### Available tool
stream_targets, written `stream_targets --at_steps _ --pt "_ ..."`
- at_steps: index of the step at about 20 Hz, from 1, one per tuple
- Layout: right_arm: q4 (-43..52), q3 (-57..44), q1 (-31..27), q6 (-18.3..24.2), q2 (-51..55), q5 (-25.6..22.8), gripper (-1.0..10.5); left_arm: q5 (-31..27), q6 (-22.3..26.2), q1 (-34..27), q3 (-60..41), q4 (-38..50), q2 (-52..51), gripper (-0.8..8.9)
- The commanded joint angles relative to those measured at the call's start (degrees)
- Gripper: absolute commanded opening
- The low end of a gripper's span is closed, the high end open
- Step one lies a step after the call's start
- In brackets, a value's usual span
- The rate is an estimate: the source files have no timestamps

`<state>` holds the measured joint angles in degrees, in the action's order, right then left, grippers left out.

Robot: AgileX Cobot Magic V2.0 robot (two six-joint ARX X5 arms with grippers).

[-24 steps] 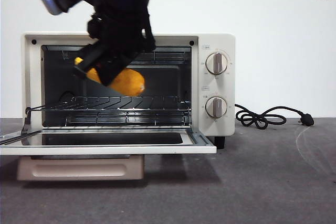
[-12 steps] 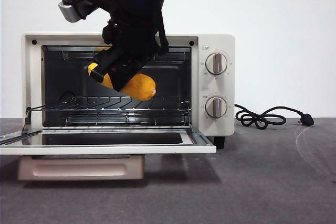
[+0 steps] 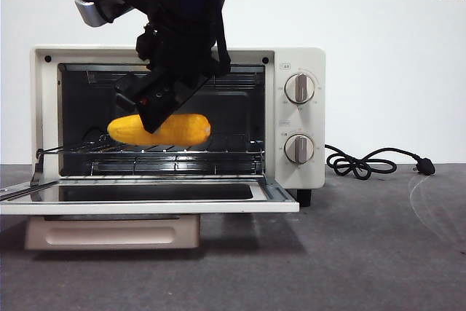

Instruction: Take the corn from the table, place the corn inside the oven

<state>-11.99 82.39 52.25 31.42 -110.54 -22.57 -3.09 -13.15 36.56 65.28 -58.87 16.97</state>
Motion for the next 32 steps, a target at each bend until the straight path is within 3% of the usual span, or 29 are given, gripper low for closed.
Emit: stream_targets --at_steps 1,11,26,32 --pt "-0.2 -0.4 -0.5 -3.0 -1.1 0.3 2.9 -0.1 -0.3 0.2 -0.2 0.2 -0.1 -0.06" --pt "-2.0 -0.4 2.9 -5.7 -1.0 -0.6 2.8 -2.8 -0.1 0.2 -0.2 0.2 -0.1 -0.06" --pt "-2.6 -0.4 12.5 -5.8 -0.8 -13.2 2.8 -7.0 3.2 0.2 -0.2 0.2 3.4 -0.06" --pt "-7.2 -0.4 16.1 -9.9 1.1 -14.6 2.8 -15.0 8.5 0.2 -0.2 0.7 7.7 -0.06"
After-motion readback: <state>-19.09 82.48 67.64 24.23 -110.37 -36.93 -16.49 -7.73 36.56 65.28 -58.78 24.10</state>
